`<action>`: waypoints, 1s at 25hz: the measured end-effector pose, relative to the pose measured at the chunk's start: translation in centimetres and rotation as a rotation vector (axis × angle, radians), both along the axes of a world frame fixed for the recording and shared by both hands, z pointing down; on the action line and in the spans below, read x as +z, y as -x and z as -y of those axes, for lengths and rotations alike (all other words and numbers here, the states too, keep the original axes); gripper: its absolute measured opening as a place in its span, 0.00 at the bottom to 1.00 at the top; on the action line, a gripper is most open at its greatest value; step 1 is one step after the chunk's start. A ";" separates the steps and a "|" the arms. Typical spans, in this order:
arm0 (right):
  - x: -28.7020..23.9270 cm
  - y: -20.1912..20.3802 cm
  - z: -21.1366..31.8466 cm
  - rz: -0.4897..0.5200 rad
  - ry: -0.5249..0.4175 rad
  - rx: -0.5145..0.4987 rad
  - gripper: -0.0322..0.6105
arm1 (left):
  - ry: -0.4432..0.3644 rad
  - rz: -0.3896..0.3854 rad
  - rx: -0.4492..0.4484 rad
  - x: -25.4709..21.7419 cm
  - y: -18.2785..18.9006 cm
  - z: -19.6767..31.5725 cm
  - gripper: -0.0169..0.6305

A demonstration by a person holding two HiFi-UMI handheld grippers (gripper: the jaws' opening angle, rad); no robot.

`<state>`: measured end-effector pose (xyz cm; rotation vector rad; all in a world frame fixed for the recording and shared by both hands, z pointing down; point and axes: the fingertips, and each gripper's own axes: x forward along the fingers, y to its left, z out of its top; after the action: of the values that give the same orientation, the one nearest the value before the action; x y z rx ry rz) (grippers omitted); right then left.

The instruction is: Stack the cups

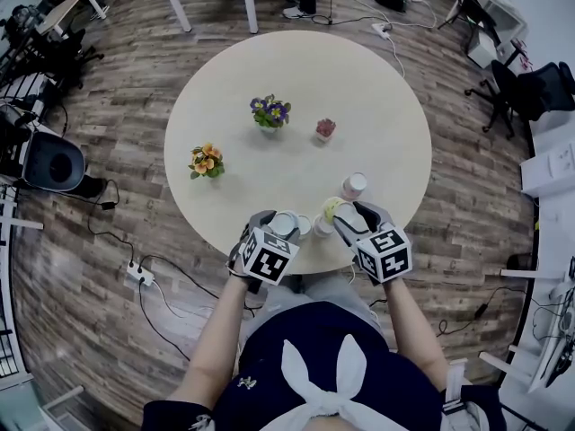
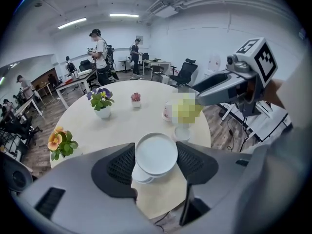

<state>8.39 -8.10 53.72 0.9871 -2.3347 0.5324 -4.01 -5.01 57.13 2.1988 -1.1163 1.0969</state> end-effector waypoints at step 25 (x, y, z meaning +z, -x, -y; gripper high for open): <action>-0.1 1.7 0.6 -0.010 -0.004 -0.077 0.42 | 0.023 -0.049 0.002 0.8 -0.8 0.5 0.45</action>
<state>6.72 -8.65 53.63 0.8953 -2.3557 0.4910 -3.23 -5.48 57.89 2.1973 -1.0757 1.0464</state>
